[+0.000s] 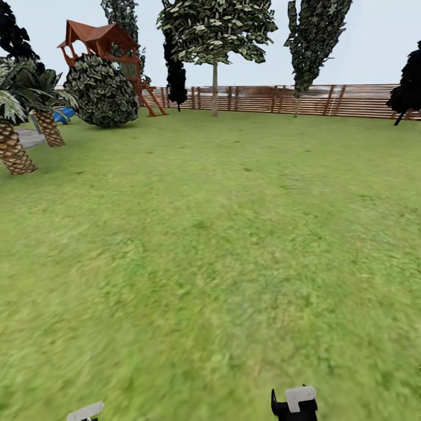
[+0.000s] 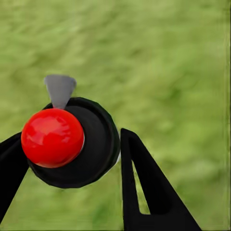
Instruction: In the garden, pick up the pesticide atomizer on the floor and spray pesticide onto both trees until each tree trunk is fully covered.
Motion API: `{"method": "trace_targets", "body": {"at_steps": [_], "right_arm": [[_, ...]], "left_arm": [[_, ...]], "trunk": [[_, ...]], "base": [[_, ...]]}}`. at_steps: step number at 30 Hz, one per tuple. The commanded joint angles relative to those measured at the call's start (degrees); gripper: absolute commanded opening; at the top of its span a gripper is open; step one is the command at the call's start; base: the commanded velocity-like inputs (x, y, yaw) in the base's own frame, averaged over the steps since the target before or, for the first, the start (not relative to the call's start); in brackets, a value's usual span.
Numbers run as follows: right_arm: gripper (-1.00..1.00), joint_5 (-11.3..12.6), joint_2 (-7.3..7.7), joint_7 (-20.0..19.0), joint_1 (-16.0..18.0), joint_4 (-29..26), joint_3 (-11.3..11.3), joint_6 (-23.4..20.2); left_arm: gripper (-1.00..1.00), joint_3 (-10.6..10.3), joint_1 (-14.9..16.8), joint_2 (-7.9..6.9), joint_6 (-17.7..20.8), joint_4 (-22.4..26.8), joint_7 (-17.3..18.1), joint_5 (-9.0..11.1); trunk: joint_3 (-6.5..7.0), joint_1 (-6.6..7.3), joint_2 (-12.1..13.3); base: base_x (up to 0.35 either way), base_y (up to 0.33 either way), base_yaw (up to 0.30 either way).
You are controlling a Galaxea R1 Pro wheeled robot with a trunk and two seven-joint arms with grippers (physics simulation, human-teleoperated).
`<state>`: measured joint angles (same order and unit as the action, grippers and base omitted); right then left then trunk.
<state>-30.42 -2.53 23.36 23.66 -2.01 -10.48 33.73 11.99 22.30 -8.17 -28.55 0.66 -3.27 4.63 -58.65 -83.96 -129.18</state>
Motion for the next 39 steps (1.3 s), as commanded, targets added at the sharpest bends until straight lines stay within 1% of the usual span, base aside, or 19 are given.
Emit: {"method": "trace_targets", "body": {"at_steps": [1,5,16,22,39], "right_arm": [[1.0,-0.61,-0.02,0.29,0.06,0.08,-0.42,0.1],[1.0,-0.61,-0.02,0.29,0.05,0.08,-0.42,0.1],[1.0,-0.52,-0.02,0.29,0.06,0.08,-0.42,0.1],[1.0,-0.52,-0.02,0.29,0.05,0.08,-0.42,0.1],[1.0,-0.43,-0.02,0.29,0.07,0.16,-0.42,0.1]], "left_arm": [[-1.0,-0.21,0.02,-0.01,-0.19,-0.03,0.02,0.47],[-1.0,-0.21,0.02,-0.01,-0.23,-0.05,0.02,0.47],[-1.0,-0.21,0.02,0.02,-0.37,-0.05,0.02,0.47],[-1.0,-0.21,0.02,0.0,-0.35,-0.05,0.02,0.47],[-1.0,-0.21,0.02,0.08,-0.33,-0.05,0.02,0.47]], "trunk": [[-0.05,-0.03,-0.02],[-0.05,-0.03,-0.02],[-0.05,-0.03,-0.02],[-0.05,-0.03,-0.02],[-0.05,-0.03,-0.02]], "base": [[0.342,0.0,-0.287],[0.342,0.0,-0.211],[0.342,0.0,-0.012],[0.342,0.0,-0.189],[0.342,0.0,-0.005]]}}
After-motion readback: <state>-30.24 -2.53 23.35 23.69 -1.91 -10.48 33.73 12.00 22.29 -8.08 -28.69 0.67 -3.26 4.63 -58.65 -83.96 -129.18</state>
